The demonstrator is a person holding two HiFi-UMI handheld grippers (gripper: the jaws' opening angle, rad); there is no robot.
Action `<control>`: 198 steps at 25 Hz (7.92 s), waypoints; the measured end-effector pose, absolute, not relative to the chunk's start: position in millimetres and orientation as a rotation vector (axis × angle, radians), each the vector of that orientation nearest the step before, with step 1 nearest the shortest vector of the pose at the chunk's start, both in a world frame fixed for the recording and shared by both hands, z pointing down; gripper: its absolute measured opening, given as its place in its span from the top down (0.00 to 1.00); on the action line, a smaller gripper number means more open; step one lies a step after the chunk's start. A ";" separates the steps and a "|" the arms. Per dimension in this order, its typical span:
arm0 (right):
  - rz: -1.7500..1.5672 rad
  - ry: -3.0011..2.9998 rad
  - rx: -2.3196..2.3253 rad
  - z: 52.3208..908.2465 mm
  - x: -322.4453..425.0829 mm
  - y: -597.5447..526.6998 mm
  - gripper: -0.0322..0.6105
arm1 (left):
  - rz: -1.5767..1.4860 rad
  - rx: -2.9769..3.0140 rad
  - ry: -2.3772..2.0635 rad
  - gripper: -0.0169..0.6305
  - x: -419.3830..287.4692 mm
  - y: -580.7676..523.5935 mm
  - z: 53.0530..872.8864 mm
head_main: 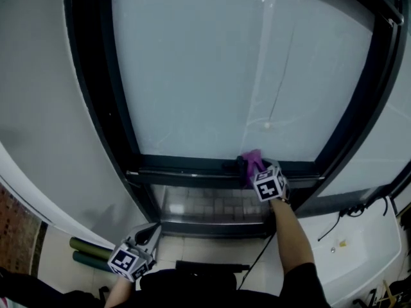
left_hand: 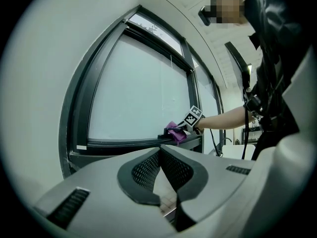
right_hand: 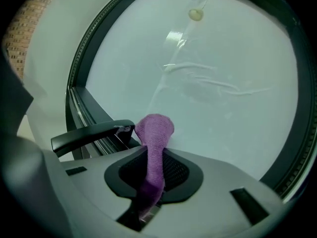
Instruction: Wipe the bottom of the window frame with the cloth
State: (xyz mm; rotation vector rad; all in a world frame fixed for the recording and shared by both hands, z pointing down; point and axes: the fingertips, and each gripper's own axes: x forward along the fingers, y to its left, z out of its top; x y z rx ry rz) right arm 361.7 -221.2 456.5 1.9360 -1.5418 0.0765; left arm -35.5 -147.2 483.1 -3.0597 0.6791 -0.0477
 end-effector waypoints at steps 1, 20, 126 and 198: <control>0.072 -1.568 1.921 456.8 356.8 -223.9 0.84 | -0.042 -3.057 0.685 0.97 -33.4 -146.1 483.1; 0.141 -1.570 1.948 475.4 364.7 -228.1 0.84 | -0.047 -3.106 0.685 0.97 -5.8 -142.4 494.3; 0.222 -1.159 2.082 494.0 579.8 -107.8 0.84 | -0.042 -3.128 0.508 0.97 131.4 -183.6 491.0; -0.091 -1.903 2.738 441.9 374.0 8.4 0.84 | 0.202 -3.087 0.844 0.97 19.4 -220.9 460.1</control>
